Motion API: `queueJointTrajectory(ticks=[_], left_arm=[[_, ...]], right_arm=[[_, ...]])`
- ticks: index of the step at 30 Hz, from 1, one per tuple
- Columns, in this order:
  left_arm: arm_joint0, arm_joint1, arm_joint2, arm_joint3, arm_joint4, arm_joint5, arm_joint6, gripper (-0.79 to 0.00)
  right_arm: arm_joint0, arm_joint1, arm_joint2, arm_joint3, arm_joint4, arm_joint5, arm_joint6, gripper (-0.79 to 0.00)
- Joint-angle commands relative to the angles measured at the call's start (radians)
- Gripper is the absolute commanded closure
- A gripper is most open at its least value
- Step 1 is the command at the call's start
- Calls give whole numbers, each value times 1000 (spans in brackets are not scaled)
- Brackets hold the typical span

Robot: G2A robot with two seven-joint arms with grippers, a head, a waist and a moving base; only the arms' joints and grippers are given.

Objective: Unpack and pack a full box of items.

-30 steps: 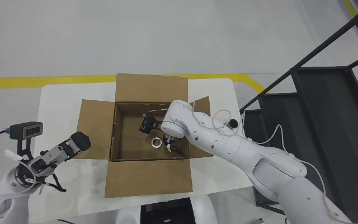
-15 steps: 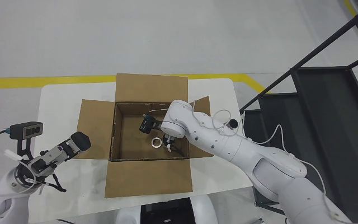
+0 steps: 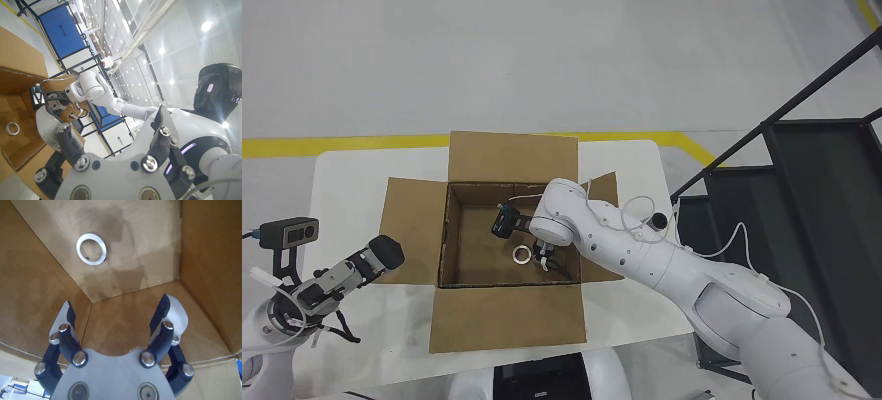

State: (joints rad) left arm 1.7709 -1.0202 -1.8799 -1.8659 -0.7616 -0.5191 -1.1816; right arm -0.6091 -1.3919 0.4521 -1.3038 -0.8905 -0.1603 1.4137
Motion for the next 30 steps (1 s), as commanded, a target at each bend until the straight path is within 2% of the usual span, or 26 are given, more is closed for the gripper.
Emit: queueJointTrajectory(ticks=[1,30], left_arm=[[0,0,0,0,0,0,0,-785],[0,0,0,0,0,0,0,-785]], right_arm=[[0,0,0,0,0,0,0,-785],[0,0,0,0,0,0,0,-785]])
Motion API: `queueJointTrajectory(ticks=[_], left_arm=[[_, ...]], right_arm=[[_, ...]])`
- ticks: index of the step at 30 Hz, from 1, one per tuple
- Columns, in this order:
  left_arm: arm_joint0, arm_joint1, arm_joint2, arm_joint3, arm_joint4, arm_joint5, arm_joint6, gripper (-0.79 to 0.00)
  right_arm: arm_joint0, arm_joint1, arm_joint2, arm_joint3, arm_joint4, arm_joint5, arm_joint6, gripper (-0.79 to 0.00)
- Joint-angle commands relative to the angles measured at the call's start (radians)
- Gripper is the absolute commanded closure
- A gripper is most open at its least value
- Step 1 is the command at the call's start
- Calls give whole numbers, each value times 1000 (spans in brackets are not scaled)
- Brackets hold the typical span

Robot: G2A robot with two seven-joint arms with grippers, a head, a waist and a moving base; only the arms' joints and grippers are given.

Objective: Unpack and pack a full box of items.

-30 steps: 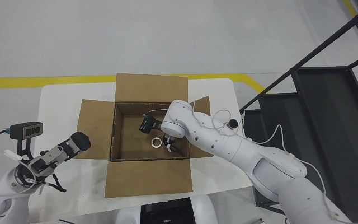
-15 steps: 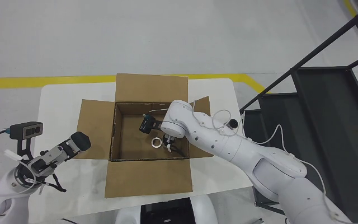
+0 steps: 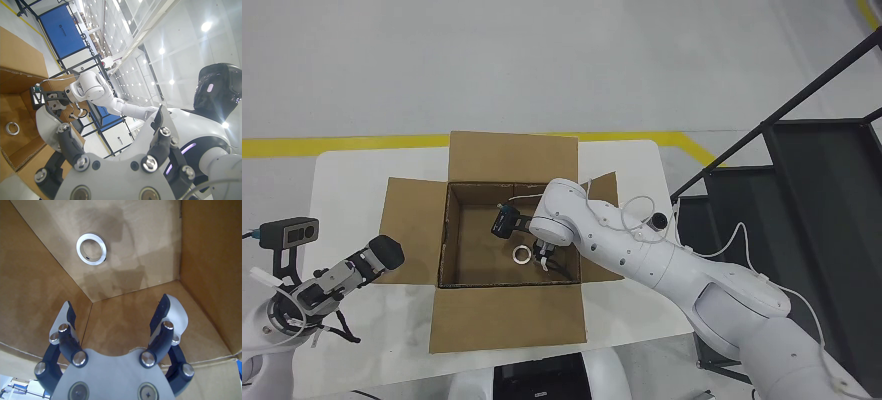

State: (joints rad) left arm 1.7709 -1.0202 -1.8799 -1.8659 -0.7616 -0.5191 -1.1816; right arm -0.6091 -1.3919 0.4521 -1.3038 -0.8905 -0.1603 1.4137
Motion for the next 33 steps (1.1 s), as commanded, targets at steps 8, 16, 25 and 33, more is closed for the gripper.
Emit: queueJointTrajectory(ticks=[8,16,25,33], left_arm=[[0,0,0,0,0,0,0,-785],[0,0,0,0,0,0,0,-785],[0,0,0,0,0,0,0,-785],[0,0,0,0,0,0,0,-785]], right_arm=[[0,0,0,0,0,0,0,-785],[-7,-2,6,-10,-1,-19,-57,-785],[25,-64,-51,99,35,-122,-196,-785],[53,-134,-107,260,12,-117,-266,-785]])
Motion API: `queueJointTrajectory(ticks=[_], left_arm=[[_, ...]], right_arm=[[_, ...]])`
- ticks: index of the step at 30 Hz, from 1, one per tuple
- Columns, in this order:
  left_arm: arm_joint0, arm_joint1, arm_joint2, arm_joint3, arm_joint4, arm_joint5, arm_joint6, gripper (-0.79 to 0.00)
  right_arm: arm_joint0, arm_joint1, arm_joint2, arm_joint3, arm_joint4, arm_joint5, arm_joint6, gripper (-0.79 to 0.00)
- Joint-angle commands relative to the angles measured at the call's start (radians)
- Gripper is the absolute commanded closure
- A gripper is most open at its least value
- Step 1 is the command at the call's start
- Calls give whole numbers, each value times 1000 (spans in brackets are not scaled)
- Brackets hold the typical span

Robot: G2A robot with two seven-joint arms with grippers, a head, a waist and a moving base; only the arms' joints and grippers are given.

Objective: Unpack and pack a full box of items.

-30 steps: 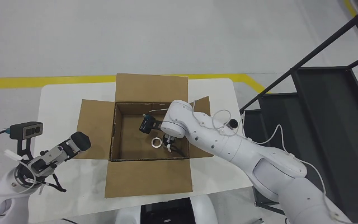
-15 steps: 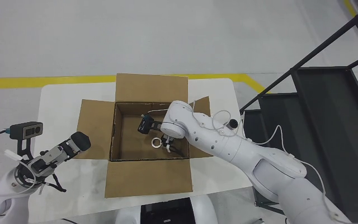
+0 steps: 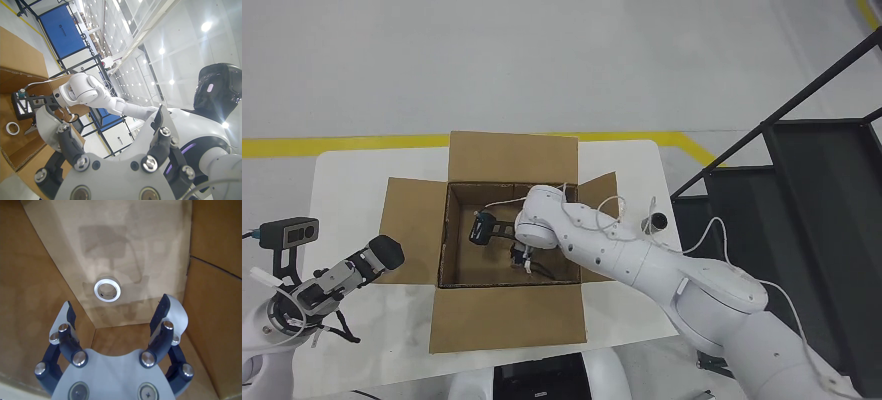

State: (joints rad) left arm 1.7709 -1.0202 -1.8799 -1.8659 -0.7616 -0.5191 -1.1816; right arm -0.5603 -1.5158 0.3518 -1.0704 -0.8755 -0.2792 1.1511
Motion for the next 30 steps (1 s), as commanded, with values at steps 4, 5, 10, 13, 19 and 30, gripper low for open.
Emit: queueJointTrajectory(ticks=[4,5,10,13,19,30], left_arm=[[0,0,0,0,0,0,0,-785],[0,0,0,0,0,0,0,-785],[0,0,0,0,0,0,0,-785],[0,0,0,0,0,0,0,-785],[0,0,0,0,0,0,0,-785],[0,0,0,0,0,0,0,-785]], right_arm=[[9,-39,-16,95,9,1,-25,-785],[10,-44,-16,109,12,0,-29,-720],[15,-62,-13,156,18,-15,-41,-468],[18,-70,-8,169,22,-25,-42,-416],[20,-81,-2,194,15,-34,-37,-379],[11,-102,2,252,-2,-49,-46,-366]])
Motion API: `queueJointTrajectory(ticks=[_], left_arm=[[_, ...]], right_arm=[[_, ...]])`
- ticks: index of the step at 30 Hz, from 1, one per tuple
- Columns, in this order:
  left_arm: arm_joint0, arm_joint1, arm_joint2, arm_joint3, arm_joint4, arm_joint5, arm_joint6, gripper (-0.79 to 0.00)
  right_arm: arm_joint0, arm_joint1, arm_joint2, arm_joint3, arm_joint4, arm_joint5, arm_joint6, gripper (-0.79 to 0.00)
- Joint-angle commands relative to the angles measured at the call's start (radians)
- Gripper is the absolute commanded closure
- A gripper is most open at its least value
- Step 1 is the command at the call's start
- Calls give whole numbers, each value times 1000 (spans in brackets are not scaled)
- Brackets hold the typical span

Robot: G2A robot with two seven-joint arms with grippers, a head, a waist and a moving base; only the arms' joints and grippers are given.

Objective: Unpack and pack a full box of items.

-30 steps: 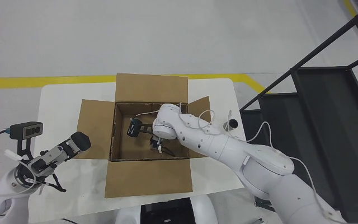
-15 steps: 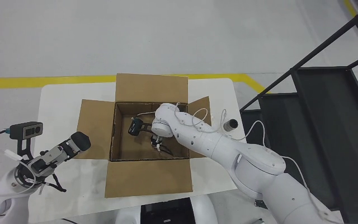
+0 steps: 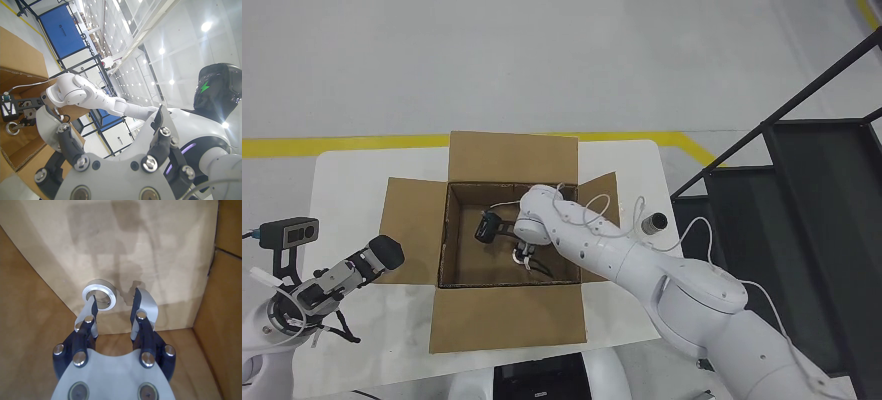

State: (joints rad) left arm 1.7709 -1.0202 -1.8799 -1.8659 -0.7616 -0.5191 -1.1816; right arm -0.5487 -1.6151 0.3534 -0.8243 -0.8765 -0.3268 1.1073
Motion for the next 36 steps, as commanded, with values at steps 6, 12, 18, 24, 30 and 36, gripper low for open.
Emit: queueJointTrajectory(ticks=[6,12,18,24,30,36], left_arm=[[0,0,0,0,0,0,0,-785],[0,0,0,0,0,0,0,-785],[0,0,0,0,0,0,0,-785],[0,0,0,0,0,0,0,-785],[0,0,0,0,0,0,0,-785],[0,0,0,0,0,0,0,-785]], right_arm=[[-1,-15,3,33,-8,-14,-12,-311],[-4,-28,2,55,-19,-31,-23,-37],[2,-35,9,64,-32,-38,-29,0],[11,-17,43,13,-63,-8,-11,0],[0,30,99,-129,-105,-20,60,0],[-66,117,238,-381,-99,-116,146,0]])
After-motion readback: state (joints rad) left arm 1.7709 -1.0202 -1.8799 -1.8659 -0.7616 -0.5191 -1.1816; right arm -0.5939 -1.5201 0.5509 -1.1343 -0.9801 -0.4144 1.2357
